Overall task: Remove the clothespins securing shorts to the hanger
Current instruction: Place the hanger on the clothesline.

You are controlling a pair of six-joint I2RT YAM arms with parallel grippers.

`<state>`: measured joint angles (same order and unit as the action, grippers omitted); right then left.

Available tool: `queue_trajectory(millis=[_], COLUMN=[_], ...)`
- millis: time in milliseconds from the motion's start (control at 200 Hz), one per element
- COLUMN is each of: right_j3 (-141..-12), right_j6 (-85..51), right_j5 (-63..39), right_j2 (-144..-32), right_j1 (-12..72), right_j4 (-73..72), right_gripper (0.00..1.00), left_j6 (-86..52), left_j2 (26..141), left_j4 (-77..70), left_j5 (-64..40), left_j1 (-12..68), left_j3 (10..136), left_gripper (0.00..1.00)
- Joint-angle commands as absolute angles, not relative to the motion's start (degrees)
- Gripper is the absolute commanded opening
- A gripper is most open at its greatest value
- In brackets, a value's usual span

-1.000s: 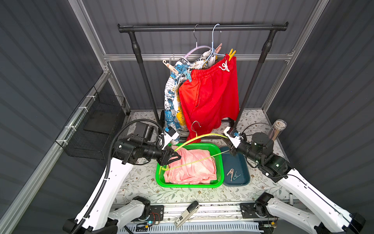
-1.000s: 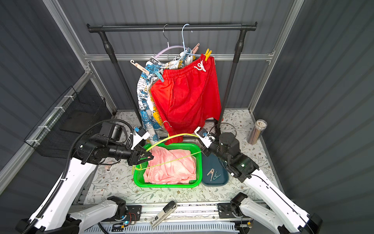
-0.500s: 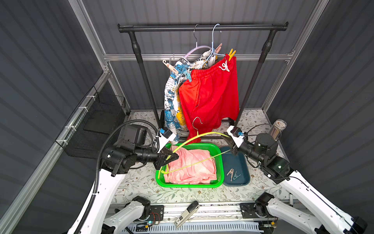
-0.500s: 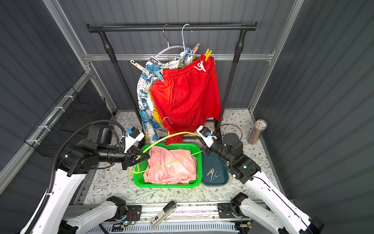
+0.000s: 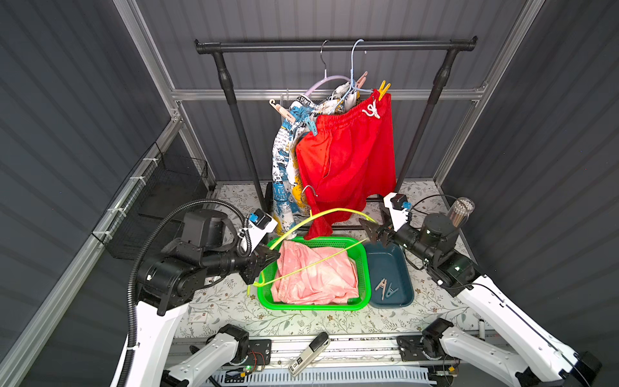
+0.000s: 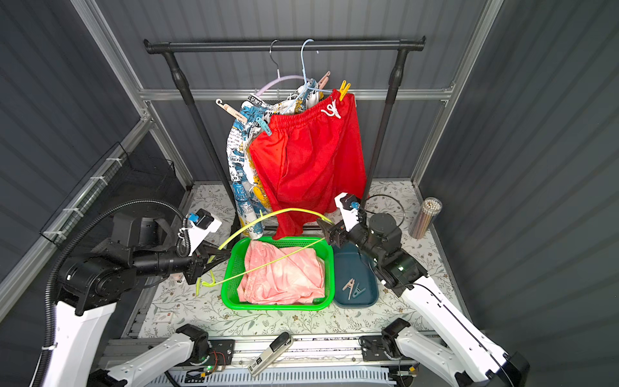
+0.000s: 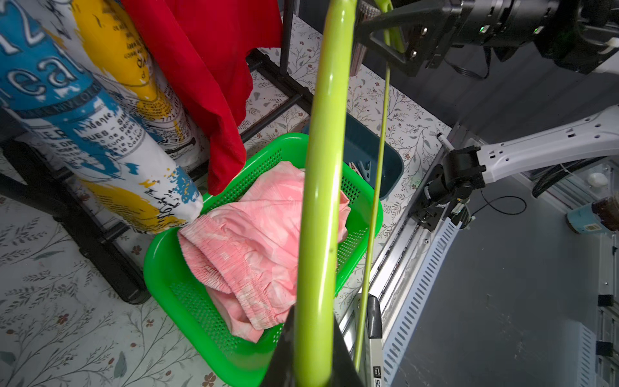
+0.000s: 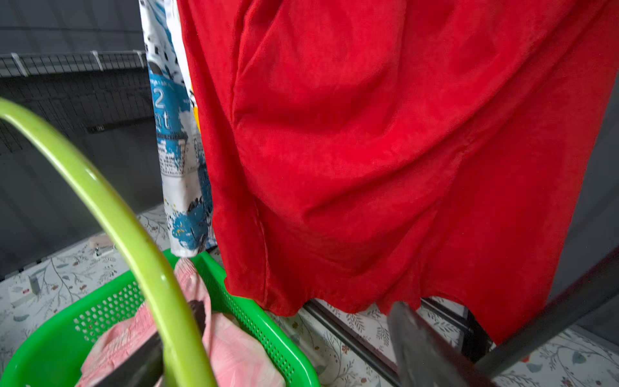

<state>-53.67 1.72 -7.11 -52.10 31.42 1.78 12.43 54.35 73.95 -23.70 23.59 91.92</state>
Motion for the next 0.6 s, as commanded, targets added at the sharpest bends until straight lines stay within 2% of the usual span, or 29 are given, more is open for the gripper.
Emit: queue_trajectory(millis=[0,105,220,285,430,595], right_j3=[-58.4,-59.2,-60.3,-61.9,-64.0,-63.8], right_j6=[-4.2,-6.2,-5.6,-6.4,-7.3,-8.0], right_j5=[0.4,-4.4,-22.5,-27.9,-29.2,-24.9], right_j2=[-49.2,-46.1,-46.2,-48.4,-53.4,-54.2], right_j1=[29.7,28.8,28.2,28.2,28.2,28.2], right_j4=[4.1,5.0,6.1,8.2,11.3,10.7], right_gripper=[0.91,0.99,0.99,0.99,0.99,0.99], left_j6=[11.3,10.0,10.0,9.9,10.0,9.6], left_j2=[53.1,54.9,54.6,54.7,54.5,54.1], left_j4=[77.3,78.8,74.7,72.8,69.9,72.6], left_j5=[-8.6,-3.2,-9.1,-12.3,-17.6,-11.7], left_j1=[23.0,23.0,23.0,23.0,23.0,23.0], left_j3=[97.0,100.5,99.4,98.8,97.5,99.7], left_gripper=[0.00,0.00,0.00,0.00,0.00,0.00])
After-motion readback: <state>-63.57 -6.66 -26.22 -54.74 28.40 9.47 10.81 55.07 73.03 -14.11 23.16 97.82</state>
